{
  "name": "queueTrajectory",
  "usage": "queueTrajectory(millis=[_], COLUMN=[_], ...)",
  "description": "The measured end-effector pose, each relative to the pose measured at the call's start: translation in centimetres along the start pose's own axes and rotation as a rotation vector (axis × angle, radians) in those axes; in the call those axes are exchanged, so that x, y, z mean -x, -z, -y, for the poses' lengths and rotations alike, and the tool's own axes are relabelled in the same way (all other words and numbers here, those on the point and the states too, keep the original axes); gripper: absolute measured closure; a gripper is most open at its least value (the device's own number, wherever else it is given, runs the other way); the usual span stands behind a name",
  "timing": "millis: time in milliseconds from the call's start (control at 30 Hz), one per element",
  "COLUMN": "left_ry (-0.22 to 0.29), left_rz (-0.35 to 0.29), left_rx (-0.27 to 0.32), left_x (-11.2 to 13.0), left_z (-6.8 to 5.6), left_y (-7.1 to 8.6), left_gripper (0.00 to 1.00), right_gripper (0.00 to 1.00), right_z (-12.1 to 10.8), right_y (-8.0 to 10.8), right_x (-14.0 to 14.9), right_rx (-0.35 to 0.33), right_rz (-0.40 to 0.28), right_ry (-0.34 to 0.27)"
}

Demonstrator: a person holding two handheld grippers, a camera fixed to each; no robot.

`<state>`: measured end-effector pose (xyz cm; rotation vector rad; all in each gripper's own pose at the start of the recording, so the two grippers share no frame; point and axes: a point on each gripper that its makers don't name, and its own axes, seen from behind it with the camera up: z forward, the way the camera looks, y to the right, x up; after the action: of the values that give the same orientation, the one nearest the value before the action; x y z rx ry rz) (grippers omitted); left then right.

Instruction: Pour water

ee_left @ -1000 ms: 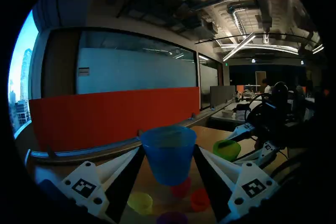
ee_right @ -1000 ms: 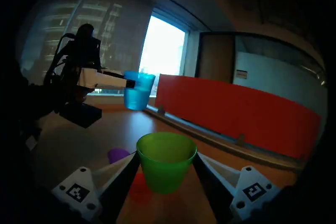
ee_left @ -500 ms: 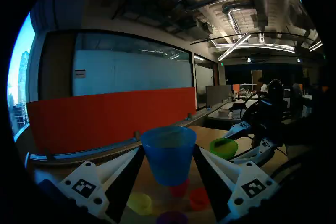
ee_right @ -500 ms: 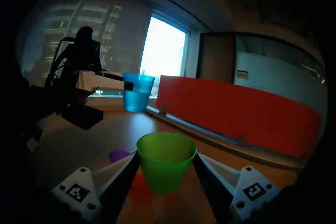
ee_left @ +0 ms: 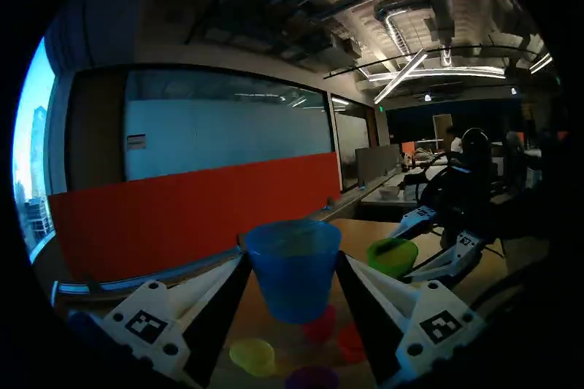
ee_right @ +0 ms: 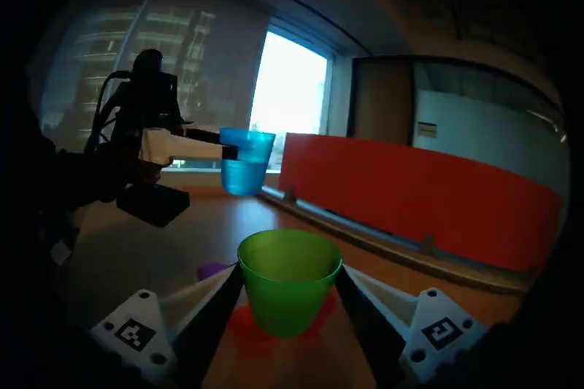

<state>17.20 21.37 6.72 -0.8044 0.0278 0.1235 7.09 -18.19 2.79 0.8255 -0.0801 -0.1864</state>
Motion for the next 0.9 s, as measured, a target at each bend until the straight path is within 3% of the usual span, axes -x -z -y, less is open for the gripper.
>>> queueTrajectory(millis=[600,900], left_ry=[-0.074,-0.114], left_rz=[-0.009,-0.012], left_rx=[-0.002,0.002], left_x=[-0.2,-0.2], left_z=[0.1,-0.2], left_y=[0.8,1.2], left_gripper=[0.17,0.17], right_gripper=[0.1,0.11], right_z=[2.9,5.6], right_y=[-0.8,-1.2], right_x=[-0.3,-0.4], right_rx=[-0.079,-0.161], right_rz=[-0.015,-0.021], right_ry=[-0.021,-0.027])
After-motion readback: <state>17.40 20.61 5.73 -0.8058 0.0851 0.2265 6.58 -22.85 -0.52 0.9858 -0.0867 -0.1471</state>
